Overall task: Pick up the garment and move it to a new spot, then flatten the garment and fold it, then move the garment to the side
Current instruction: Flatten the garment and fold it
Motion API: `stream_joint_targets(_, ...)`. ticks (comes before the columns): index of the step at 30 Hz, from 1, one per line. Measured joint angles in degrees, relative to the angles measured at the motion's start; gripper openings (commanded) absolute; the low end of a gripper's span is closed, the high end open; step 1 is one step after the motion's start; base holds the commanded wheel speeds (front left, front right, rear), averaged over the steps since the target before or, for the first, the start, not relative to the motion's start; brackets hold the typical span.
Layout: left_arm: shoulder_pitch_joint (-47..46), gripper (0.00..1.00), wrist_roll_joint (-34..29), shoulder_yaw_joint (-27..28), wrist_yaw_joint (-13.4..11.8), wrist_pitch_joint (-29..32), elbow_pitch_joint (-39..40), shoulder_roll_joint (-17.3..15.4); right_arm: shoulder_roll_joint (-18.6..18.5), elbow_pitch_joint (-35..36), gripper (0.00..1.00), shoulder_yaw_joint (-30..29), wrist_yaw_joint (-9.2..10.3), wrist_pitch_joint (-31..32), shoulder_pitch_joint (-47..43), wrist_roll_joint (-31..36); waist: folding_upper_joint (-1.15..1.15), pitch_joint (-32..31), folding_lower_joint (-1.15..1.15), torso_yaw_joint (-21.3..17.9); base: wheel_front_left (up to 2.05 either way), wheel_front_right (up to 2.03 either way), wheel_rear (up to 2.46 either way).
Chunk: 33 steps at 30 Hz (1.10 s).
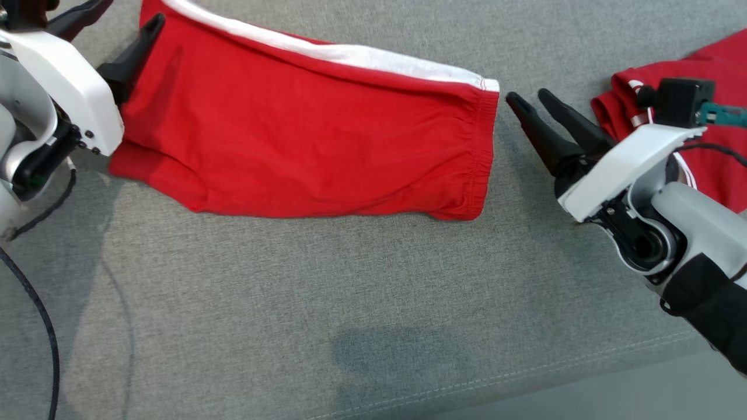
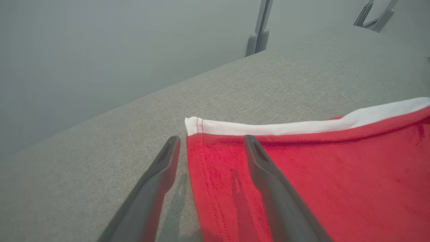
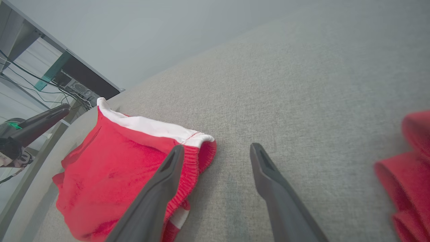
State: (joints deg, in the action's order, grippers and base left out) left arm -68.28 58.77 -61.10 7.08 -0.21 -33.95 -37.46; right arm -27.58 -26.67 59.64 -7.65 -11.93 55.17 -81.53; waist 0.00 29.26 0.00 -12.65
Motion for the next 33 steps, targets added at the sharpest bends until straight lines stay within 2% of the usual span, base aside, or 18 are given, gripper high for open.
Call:
stream_joint_targets(7, 5.4, 1.0, 1.09, -0.91, 0.0, -6.09, -1.18, 0.82, -0.71, 0.03, 1.0, 0.75, 0.0, -1.23, -4.31, 0.34, 0.0, -4.06, 0.0, 1.25, 0.0, 0.0, 0.0)
stream_joint_targets(16, 15.38, 1.0, 5.03, 0.81, -0.71, -12.67, -3.63, 4.71, -0.8, 0.19, 1.0, 0.76, 0.0, -1.8, -8.3, 1.48, 0.0, -8.77, 0.0, 4.44, 0.0, 0.0, 0.0)
stream_joint_targets(21, 18.26, 1.0, 6.02, 3.05, -2.08, -13.92, -5.66, 7.08, 0.32, 0.25, 1.0, 0.45, 0.0, -2.24, -8.88, 2.52, 0.0, -8.13, 0.0, 4.89, 0.0, 0.0, 0.0)
stream_joint_targets(33, 20.36, 1.0, 7.44, 8.05, -2.08, -14.03, -11.63, 12.2, 1.62, 0.37, 1.0, -1.88, 0.0, -2.24, -11.0, 4.25, 0.0, -6.44, 0.0, 3.4, 0.0, 0.0, 0.0)
